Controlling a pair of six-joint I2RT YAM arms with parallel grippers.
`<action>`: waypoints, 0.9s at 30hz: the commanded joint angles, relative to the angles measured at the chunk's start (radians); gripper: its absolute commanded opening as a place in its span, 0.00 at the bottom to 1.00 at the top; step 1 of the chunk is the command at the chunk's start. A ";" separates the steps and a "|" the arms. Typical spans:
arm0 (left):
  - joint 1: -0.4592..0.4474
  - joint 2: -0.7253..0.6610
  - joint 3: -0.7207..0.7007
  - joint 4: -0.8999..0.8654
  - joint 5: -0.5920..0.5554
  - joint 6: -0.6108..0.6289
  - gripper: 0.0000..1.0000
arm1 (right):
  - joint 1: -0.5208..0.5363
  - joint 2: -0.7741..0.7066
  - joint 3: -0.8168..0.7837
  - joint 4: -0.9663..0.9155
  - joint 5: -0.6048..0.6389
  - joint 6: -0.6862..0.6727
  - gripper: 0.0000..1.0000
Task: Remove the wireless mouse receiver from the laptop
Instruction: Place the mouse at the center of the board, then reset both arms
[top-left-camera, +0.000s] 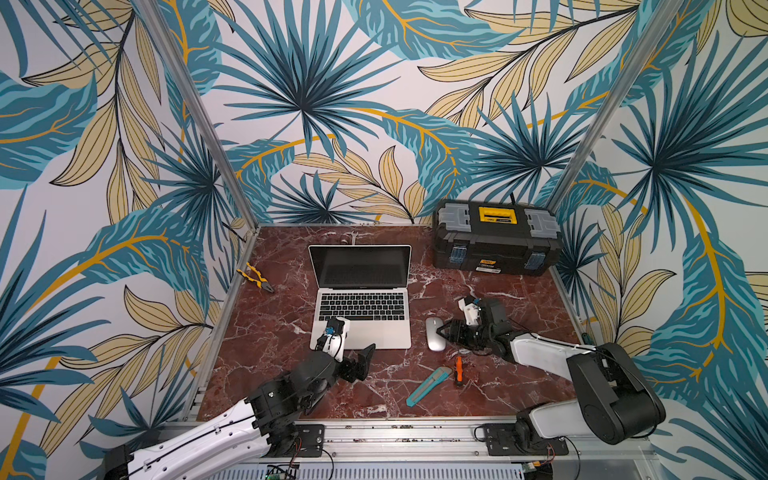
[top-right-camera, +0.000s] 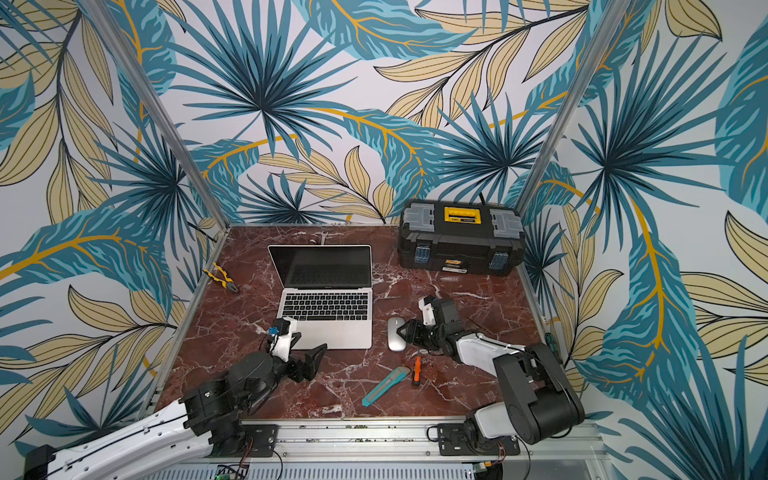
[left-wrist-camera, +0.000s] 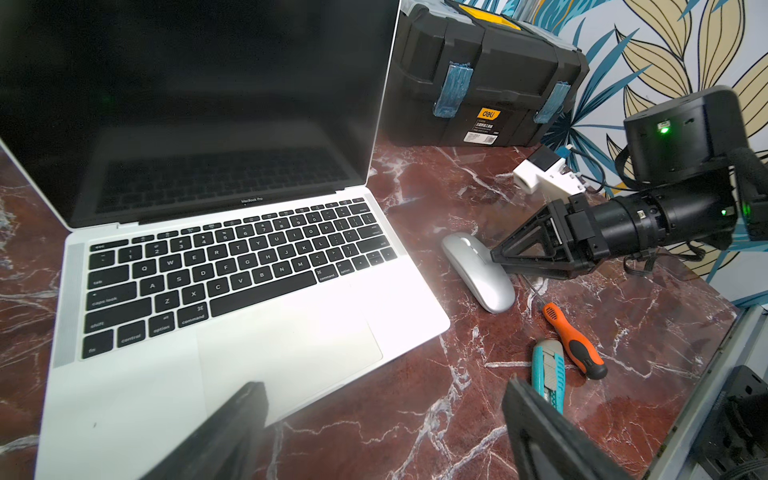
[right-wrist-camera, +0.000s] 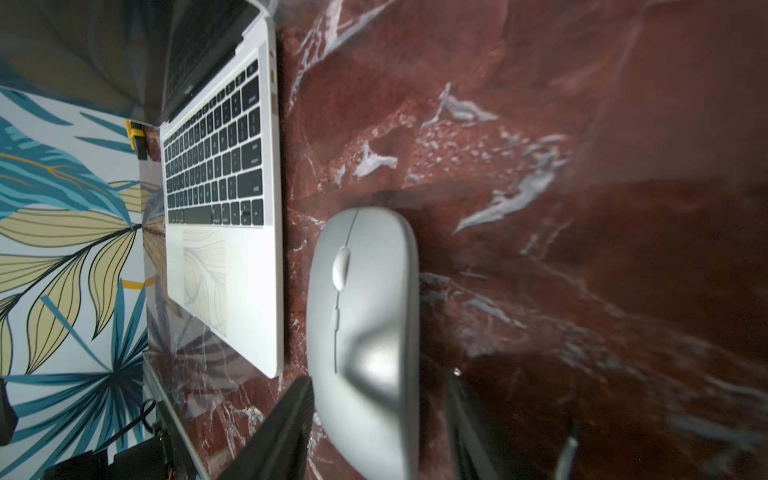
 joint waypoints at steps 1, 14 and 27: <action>0.004 -0.001 0.026 -0.035 -0.013 0.025 0.93 | -0.038 -0.056 0.036 -0.112 0.086 -0.046 0.57; 0.352 0.022 0.161 -0.162 -0.049 0.110 0.95 | -0.156 -0.241 0.268 -0.215 0.499 -0.284 0.70; 0.732 0.259 0.101 0.111 -0.132 0.266 0.95 | -0.190 -0.396 -0.130 0.336 0.829 -0.486 0.81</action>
